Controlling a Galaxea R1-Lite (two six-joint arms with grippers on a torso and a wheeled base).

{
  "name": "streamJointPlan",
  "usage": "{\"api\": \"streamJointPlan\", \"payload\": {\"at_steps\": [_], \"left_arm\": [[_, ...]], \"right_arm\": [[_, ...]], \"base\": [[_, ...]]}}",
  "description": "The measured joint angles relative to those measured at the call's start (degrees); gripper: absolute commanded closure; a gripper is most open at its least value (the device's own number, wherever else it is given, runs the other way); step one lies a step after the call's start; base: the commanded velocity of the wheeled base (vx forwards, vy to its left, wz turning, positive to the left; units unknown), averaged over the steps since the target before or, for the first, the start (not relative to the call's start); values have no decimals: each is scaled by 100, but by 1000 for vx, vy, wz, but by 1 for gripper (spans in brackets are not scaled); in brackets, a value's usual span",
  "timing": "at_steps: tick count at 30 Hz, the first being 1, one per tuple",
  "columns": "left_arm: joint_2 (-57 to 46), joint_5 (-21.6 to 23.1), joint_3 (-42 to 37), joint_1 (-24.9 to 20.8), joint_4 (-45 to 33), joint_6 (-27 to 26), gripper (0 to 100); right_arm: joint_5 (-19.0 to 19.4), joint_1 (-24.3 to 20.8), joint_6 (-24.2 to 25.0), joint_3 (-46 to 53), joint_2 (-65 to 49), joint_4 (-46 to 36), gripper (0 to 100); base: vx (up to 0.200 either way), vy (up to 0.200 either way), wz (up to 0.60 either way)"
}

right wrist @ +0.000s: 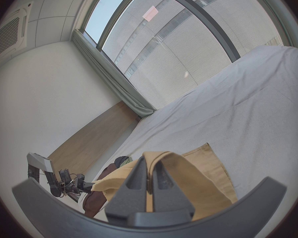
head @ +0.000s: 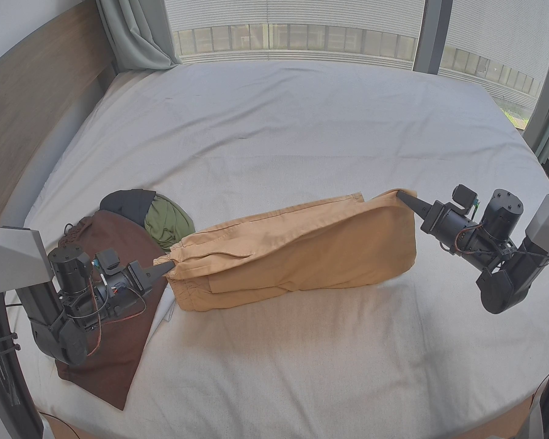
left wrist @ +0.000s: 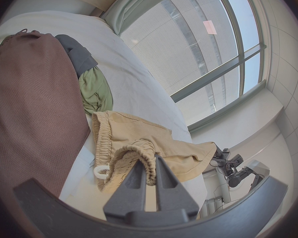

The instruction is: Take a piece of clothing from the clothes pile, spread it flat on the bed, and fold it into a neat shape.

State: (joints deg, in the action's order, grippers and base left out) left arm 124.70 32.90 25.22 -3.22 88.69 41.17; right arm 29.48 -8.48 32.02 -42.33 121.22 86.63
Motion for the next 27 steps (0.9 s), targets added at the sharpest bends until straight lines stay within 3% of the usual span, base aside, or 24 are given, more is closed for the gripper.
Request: {"api": "streamJointPlan", "payload": {"at_steps": [11, 27], "left_arm": [[116, -193, 324, -28, -4, 328, 100], [680, -696, 881, -177, -4, 402, 100]], "right_arm": [[2, 0, 84, -924, 369, -684, 100], [2, 80, 174, -1660, 973, -963, 100]], "base": [[0, 0, 0], [0, 0, 0]]}}
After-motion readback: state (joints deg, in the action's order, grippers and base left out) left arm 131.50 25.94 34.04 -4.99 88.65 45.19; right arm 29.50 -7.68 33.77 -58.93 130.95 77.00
